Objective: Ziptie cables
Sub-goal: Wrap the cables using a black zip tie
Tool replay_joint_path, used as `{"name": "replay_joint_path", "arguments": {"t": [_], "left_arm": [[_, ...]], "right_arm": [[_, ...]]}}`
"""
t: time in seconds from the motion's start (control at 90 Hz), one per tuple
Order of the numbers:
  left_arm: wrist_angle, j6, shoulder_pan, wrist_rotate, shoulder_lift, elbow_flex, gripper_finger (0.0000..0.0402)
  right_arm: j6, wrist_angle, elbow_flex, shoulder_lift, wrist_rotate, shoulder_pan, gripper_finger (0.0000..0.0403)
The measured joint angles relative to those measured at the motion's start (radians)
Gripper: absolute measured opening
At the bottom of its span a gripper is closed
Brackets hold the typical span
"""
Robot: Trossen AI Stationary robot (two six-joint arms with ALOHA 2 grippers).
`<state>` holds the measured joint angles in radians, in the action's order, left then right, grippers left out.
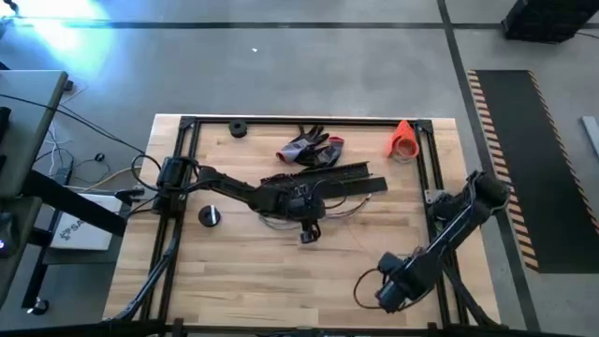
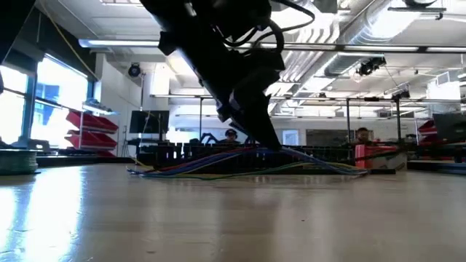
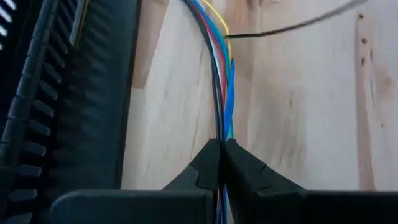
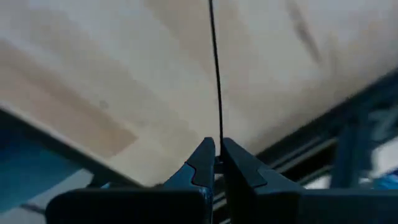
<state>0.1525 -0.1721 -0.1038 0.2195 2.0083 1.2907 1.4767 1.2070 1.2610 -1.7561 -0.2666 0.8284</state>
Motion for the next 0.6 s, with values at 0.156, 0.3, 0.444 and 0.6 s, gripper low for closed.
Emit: {"name": "replay_joint_path", "arguments": {"t": [0.156,0.3,0.444,0.6], "left_arm": [[-0.002,-0.017,0.006,-0.001,0.0,0.0,0.0],[-0.025,-0.017,0.006,-0.001,0.0,0.0,0.0],[-0.047,-0.018,0.006,-0.013,0.0,0.0,0.0],[-0.046,-0.035,0.006,-0.027,0.0,0.0,0.0]], "right_arm": [[-0.062,0.013,0.0,-0.005,0.001,-0.024,0.0],[-0.051,0.015,0.0,-0.005,0.069,-0.056,0.0],[-0.025,0.019,0.0,-0.015,0.124,-0.086,0.0],[-0.015,0.025,0.0,-0.055,0.103,-0.148,0.0]]}}
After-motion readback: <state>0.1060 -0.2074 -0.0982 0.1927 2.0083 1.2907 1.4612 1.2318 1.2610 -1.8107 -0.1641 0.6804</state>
